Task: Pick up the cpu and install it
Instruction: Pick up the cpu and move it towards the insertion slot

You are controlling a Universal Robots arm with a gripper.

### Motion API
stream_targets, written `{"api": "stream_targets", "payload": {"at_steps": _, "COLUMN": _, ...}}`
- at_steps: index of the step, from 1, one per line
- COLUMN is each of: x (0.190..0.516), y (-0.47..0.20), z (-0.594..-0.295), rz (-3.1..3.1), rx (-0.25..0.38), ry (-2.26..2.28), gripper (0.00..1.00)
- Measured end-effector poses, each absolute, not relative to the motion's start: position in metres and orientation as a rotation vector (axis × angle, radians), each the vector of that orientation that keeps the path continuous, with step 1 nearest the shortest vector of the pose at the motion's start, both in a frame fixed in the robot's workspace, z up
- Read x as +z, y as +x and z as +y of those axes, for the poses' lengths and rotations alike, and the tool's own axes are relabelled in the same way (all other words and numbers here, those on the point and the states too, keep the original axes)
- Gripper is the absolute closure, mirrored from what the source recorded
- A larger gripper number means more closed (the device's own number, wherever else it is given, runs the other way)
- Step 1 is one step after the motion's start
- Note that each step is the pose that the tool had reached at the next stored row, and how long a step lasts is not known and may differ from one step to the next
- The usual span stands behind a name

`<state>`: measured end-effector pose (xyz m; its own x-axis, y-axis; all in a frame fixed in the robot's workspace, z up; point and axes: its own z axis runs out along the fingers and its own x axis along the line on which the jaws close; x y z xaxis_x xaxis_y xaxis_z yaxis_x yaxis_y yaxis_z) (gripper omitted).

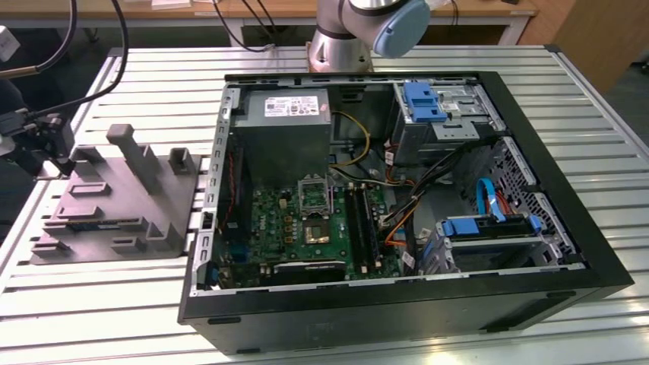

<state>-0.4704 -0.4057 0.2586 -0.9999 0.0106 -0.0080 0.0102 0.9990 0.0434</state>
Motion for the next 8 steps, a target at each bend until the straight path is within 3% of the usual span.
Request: {"api": "stream_targets", "payload": {"at_steps": 8, "x": 0.2602, "y": -0.4703, "z": -0.4058, "rz": 3.133, "rx": 0.068, "ry": 0.016, "gripper": 0.53}}
